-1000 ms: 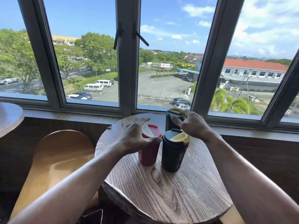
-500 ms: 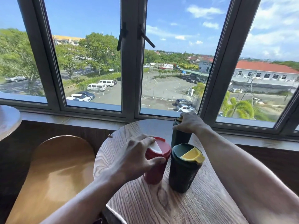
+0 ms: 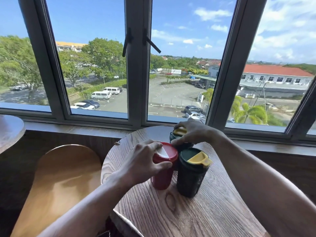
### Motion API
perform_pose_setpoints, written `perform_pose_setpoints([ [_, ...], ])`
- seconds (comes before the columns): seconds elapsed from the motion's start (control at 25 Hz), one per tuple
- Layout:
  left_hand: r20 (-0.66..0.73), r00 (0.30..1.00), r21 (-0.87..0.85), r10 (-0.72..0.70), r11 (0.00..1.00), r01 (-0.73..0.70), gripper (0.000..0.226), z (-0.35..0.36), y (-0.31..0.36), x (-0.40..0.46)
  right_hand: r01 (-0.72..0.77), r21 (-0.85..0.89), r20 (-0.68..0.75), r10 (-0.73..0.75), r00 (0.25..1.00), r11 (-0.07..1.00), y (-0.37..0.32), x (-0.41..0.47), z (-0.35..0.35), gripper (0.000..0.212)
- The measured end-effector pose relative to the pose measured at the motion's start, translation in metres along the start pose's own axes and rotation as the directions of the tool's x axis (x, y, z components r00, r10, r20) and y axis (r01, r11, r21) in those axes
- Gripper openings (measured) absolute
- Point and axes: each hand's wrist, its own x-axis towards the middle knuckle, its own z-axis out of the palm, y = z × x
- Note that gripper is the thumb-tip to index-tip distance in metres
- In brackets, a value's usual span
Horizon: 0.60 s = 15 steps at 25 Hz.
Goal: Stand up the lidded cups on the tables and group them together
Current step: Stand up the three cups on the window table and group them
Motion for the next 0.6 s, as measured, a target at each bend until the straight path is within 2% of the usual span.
perform_pose_setpoints([
  [0.2,-0.005,1.000,0.000,-0.018,1.000,0.018,0.077,0.001,0.002,0.000,0.012,-0.054,-0.011,-0.013,1.000,0.998,0.005,-0.008,0.006,0.066],
  [0.4,0.002,0.999,-0.009,-0.038,0.999,0.038,0.077,0.001,0.002,0.000,0.020,0.067,-0.012,-0.019,1.000,0.998,0.007,-0.015,0.012,0.053],
  [0.6,-0.022,0.999,-0.042,-0.035,0.999,0.034,0.076,0.001,0.004,-0.006,0.072,0.203,-0.287,-0.012,0.958,0.977,0.021,-0.045,0.015,0.058],
])
